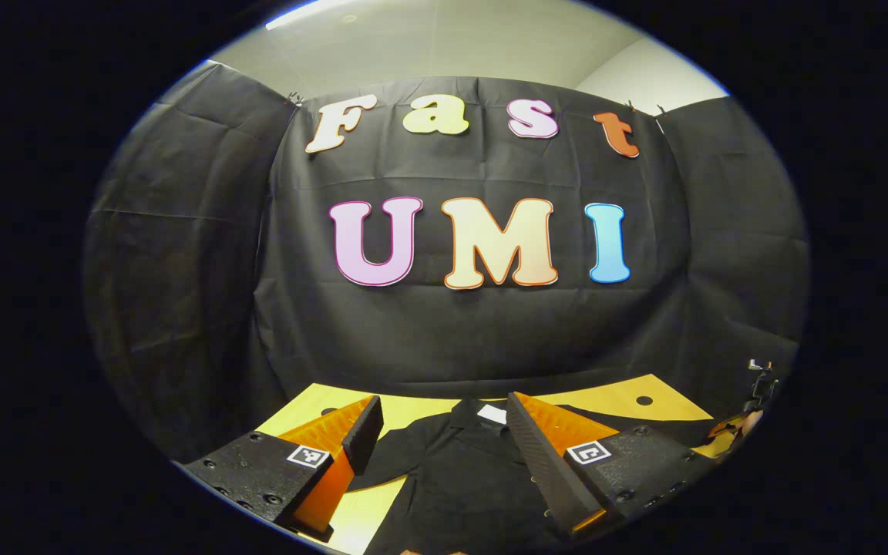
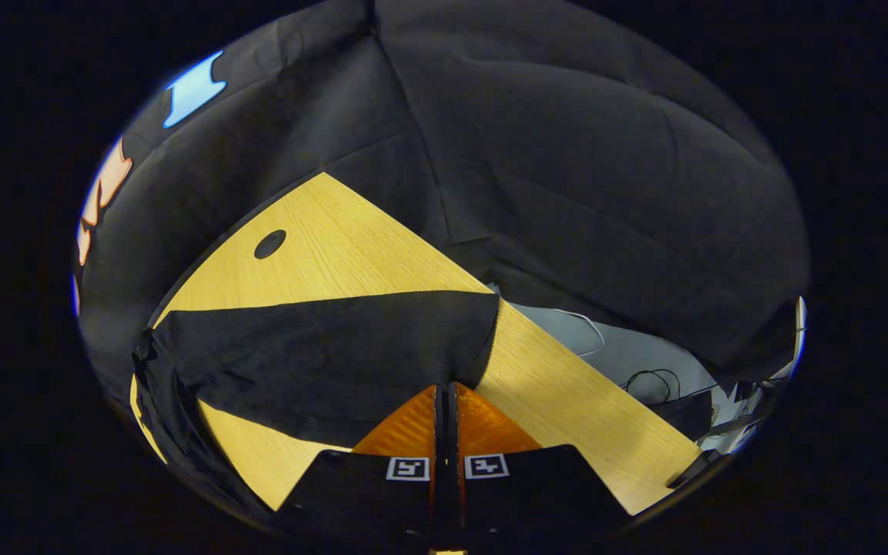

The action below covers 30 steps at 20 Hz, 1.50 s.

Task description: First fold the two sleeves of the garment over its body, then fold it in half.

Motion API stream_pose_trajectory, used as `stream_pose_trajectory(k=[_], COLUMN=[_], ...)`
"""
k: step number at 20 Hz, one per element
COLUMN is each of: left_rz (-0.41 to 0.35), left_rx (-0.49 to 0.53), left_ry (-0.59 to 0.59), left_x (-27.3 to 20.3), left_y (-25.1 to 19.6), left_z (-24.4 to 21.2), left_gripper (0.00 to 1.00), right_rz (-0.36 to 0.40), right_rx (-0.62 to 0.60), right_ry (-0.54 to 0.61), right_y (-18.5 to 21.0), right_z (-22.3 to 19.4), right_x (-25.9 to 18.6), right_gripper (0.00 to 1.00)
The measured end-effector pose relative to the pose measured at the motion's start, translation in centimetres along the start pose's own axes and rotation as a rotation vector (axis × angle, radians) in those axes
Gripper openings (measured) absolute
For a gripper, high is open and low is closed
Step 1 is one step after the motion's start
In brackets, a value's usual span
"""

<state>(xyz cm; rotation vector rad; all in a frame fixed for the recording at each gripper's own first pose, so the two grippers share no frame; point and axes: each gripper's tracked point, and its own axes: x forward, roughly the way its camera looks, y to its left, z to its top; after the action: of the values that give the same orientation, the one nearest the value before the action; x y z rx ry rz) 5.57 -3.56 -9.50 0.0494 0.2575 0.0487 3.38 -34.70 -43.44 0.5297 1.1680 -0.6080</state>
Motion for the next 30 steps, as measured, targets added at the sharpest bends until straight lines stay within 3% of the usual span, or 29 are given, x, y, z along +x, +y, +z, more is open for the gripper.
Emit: stream_pose_trajectory(k=[4,5,7,8,9,13,14,15,18,19,23,26,30], left_rz=[0.032,0.043,0.065,0.073,0.082,0.121,0.126,0.136,0.163,0.174,0.220,0.248,0.285], left_rx=[-0.018,-0.026,-0.045,-0.052,-0.055,-0.070,-0.075,-0.077,-0.088,-0.092,-0.101,-0.104,-0.105], left_ry=[-0.002,-0.003,0.006,0.007,0.009,0.007,0.007,0.006,0.008,0.009,0.022,0.034,0.041], left_x=[0.3,0.3,0.0,-0.1,-0.2,-0.8,-0.9,-1.0,-1.7,-1.8,-2.5,-2.8,-3.2], left_y=[2.3,2.9,4.2,4.7,5.5,8.3,8.7,9.2,11.7,12.5,16.1,18.5,21.3], left_z=[-0.1,-0.2,-0.6,-0.6,-0.8,-1.0,-0.9,-1.0,-1.3,-1.4,-2.1,-2.6,-3.1], left_gripper=[0.95,0.99,0.95,0.99,0.95,0.99,0.95,0.99,0.95,0.99,0.99,0.99,0.99], right_rz=[0.059,0.076,0.129,0.168,0.207,0.361,0.399,0.433,0.508,0.535,0.645,0.711,0.740], right_rx=[-0.017,-0.049,-0.133,-0.168,-0.198,-0.326,-0.356,-0.385,-0.469,-0.490,-0.595,-0.675,-0.733], right_ry=[-0.031,-0.058,-0.097,-0.108,-0.117,-0.136,-0.128,-0.123,-0.099,-0.089,-0.026,0.022,0.093], right_y=[2.9,4.0,6.6,8.6,10.8,21.6,24.2,26.4,32.4,34.5,42.1,46.6,50.7], right_z=[1.1,1.9,2.8,3.3,3.8,3.0,2.4,1.5,-1.2,-2.0,-7.2,-11.3,-16.2], right_x=[-2.3,-3.2,-5.0,-6.1,-7.2,-11.0,-11.6,-12.0,-13.7,-14.5,-16.5,-17.3,-16.7], right_gripper=[0.02,0.02,0.03,0.00,0.02,0.02,0.02,0.02,0.02,0.02,0.00,0.02,0.02])
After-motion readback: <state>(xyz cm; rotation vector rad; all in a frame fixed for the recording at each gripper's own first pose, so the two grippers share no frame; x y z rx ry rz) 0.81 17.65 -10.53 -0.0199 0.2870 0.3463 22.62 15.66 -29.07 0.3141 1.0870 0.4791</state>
